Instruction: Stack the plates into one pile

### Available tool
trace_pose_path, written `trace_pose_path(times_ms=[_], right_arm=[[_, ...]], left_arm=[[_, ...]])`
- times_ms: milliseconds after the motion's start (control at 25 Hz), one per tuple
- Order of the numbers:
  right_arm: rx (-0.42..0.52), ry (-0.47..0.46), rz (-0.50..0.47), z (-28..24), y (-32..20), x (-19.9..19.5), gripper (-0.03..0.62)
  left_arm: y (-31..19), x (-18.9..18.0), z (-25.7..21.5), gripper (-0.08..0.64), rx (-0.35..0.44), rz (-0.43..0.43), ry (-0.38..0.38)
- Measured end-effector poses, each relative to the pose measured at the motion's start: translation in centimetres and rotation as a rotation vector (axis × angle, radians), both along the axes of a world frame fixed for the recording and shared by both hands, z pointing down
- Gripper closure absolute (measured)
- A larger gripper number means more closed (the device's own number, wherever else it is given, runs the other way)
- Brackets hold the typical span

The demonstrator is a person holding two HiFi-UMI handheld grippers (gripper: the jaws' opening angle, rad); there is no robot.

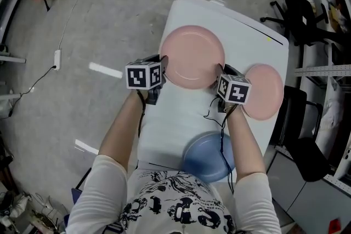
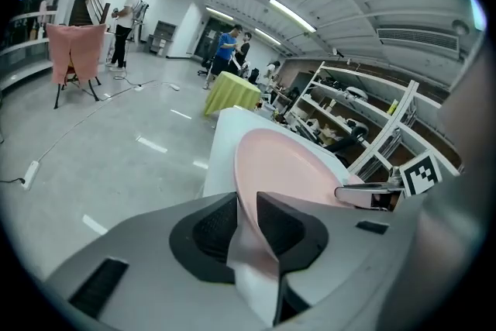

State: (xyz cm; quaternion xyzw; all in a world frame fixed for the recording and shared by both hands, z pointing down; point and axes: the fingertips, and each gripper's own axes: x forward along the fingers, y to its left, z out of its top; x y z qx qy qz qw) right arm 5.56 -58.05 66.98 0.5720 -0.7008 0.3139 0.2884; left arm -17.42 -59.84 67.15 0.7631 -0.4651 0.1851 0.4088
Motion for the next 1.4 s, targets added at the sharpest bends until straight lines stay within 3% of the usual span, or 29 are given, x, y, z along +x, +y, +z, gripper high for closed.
trace_pose_path(times_ms=[160,360,760,1400], right_arm=[[-0.004,0.055,-0.04,0.0,0.2,-0.4,0.502],[-0.005,0.113,-0.06,-0.9,0.7,0.0,0.505],[0.07,0.081,-0.063,-6.1,5.4,1.0,0.511],[0.159,0.045,-0.085,-14.2,18.9,6.2,0.514]], left_arm=[[0.0,0.2,-0.1,0.472,0.008,0.004,0.002],[1.1,0.4,-0.9,0.472,0.059,0.029,-0.11],[6.4,1.4,-5.9,0.474,0.115,-0.018,-0.088],[20.8,6.6,-14.7,0.474,0.227,-0.063,-0.083]])
